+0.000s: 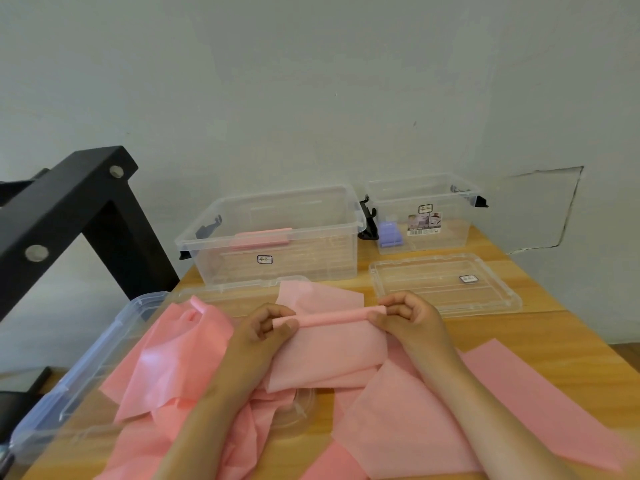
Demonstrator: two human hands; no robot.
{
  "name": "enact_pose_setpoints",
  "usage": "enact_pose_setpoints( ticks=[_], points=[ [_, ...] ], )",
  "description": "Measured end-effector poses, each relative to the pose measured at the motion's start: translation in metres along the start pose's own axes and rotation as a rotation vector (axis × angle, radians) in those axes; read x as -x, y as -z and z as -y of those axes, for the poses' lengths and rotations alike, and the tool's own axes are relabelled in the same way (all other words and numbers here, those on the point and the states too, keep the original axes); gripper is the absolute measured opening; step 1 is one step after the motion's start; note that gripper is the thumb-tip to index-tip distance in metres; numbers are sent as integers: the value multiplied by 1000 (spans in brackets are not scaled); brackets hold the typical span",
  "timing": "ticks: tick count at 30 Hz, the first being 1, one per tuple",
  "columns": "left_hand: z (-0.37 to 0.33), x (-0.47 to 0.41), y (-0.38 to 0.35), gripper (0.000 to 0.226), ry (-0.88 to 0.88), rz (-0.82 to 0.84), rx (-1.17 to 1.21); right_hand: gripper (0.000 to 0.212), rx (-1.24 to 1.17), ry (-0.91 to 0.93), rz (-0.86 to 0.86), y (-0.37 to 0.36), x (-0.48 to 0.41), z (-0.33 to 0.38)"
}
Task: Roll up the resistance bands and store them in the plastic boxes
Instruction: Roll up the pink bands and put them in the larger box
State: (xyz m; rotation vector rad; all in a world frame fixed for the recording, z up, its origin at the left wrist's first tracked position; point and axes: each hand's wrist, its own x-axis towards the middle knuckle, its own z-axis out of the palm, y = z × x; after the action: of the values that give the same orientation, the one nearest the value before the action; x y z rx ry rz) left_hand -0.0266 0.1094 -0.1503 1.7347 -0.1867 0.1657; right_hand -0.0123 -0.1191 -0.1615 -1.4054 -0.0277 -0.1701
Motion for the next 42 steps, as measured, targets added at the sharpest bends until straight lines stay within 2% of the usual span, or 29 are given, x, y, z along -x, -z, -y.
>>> enact_pose_setpoints(
  ticks=[5,20,23,26,33,37,40,42],
  points=[
    [1,1,-2,7,-22,-19,-120,25,0,22,-113,-2,2,-4],
    [0,2,-2,10,4,-16,-111,12,-68,39,-41,-4,3,-2],
    [-1,3,-2,11,-4,-1,-69,15,-87,15,-18,-2,3,-2],
    [-4,4,-2,11,-22,20,-36,28,-140,-75,70,-2,3,-3],
    [-7,5,-1,13,-28,67,66,27,10,-81,237,-2,10,1],
    [-6,4,0,11,-16,46,57,15,181,-9,304,0,8,1],
    [-4,3,-2,8,-24,20,26,3,210,21,279,0,8,0],
    [-6,4,-3,9,-30,18,17,12,166,32,245,1,7,0]
  ],
)
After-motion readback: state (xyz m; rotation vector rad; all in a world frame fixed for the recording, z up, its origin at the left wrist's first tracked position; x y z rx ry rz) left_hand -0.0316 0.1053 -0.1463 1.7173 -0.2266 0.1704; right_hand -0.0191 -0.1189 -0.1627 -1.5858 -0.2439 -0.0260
